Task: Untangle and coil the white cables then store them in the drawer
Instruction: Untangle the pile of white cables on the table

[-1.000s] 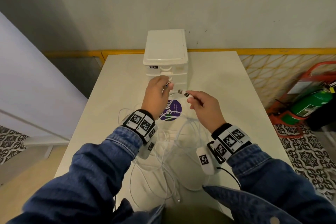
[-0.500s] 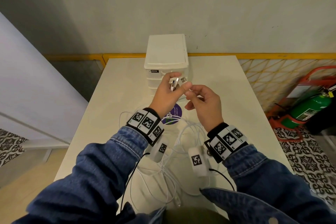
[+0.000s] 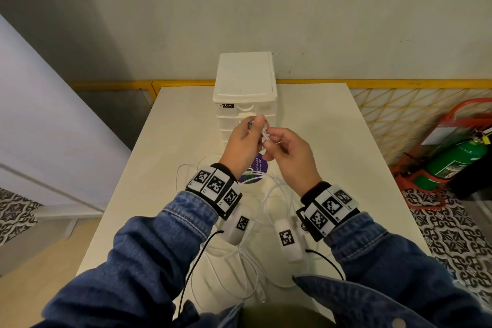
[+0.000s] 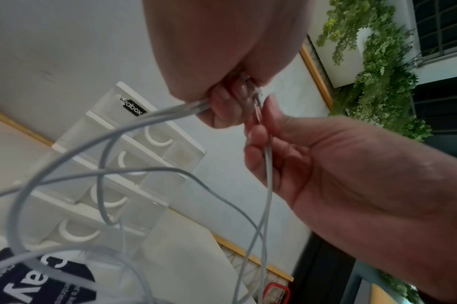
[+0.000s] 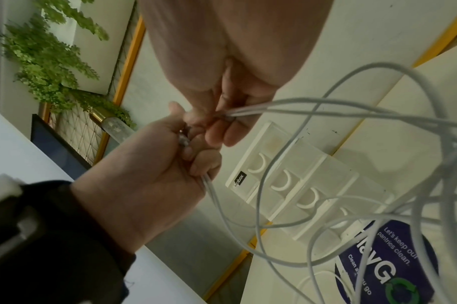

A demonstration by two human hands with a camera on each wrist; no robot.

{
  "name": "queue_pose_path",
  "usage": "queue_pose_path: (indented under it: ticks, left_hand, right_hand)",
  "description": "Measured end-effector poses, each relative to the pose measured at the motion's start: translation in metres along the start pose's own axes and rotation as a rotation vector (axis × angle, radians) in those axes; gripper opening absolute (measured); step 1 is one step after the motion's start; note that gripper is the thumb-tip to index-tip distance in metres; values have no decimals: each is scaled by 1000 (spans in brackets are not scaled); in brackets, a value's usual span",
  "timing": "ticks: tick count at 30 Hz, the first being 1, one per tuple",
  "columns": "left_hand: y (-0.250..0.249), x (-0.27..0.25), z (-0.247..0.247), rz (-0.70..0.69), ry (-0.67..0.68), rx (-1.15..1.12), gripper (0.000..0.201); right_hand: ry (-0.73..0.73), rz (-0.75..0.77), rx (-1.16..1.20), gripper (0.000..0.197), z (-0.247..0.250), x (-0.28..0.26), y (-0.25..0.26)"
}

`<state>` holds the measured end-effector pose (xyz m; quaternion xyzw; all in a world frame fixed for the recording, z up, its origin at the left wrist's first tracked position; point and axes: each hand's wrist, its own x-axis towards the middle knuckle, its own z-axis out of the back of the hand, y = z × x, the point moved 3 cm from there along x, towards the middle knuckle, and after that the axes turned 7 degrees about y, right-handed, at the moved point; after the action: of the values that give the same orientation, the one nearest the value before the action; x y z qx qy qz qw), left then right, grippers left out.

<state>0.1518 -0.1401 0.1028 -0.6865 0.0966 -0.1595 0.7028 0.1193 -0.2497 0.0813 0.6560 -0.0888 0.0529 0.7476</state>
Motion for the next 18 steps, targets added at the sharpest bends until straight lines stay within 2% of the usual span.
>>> queue_pose_path:
  ticks: [2, 5, 7, 10, 14, 16, 18]
  left_hand:
    - [0, 0, 4, -21, -22, 32, 30]
    - [-4, 1, 7, -56, -52, 21, 32]
    - [-8, 2, 7, -80, -31, 26, 30]
    - [-13, 1, 4, -59, 48, 45, 32]
    - [-16, 2, -2, -15, 166, -64, 37]
    - [-16, 3, -4, 14, 185, -174, 35]
    - [-17, 3, -5, 51, 175, -327, 33]
  right_hand:
    - [2, 11, -43, 23, -1, 1, -3]
    - [7, -43, -107, 17, 1, 2, -7]
    - [78, -85, -104, 14, -1, 2, -11]
    - [235, -81, -167, 27, -7, 1, -14]
    - [384, -203, 27, 31, -15, -3, -13]
    - [395, -250, 125, 28, -16, -5, -12]
    - [431, -232, 152, 31, -18, -7, -8]
